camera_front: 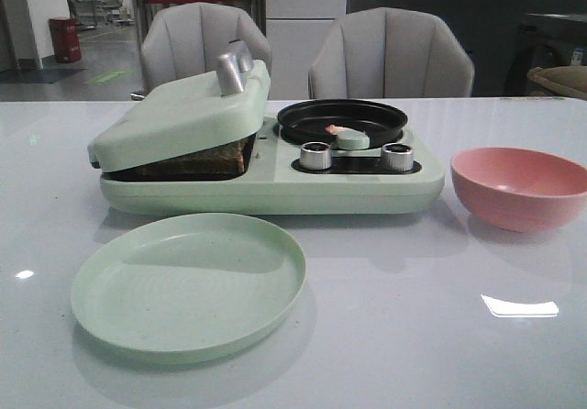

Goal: Make breakfast with bread and shrimp

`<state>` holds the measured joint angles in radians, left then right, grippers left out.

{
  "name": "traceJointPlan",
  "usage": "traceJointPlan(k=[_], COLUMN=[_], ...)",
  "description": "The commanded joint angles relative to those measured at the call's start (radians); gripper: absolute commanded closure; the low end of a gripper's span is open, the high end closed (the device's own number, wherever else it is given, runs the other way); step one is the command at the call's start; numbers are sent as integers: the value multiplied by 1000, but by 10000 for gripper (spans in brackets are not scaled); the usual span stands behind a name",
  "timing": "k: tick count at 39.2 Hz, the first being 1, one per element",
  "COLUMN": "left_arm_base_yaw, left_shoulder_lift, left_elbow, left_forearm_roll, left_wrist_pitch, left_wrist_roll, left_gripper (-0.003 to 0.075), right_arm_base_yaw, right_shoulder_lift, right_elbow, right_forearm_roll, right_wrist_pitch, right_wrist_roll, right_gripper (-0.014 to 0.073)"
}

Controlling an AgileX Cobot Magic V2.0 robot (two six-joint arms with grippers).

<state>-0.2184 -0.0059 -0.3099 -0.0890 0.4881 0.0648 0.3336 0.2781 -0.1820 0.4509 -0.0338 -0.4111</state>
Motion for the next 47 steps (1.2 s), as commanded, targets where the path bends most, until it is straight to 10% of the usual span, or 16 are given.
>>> traceJointPlan(k=[1, 13, 47], left_arm_base_yaw=[3, 3, 3], left_shoulder_lift=[-1, -1, -1], left_elbow=[-24, -24, -24], left_forearm_roll=[-10, -10, -10], left_wrist_pitch=[-86, -86, -86], left_wrist_roll=[-11, -11, -11], left_gripper=[606, 606, 606], right_arm_base_yaw=[-1, -1, -1], right_shoulder_lift=[-2, -2, -2], right_elbow=[-11, -3, -3], right_forearm_roll=[0, 0, 7], right_wrist_pitch=[-78, -78, -85], right_wrist_roll=[-12, -11, -8], right_gripper=[109, 470, 448])
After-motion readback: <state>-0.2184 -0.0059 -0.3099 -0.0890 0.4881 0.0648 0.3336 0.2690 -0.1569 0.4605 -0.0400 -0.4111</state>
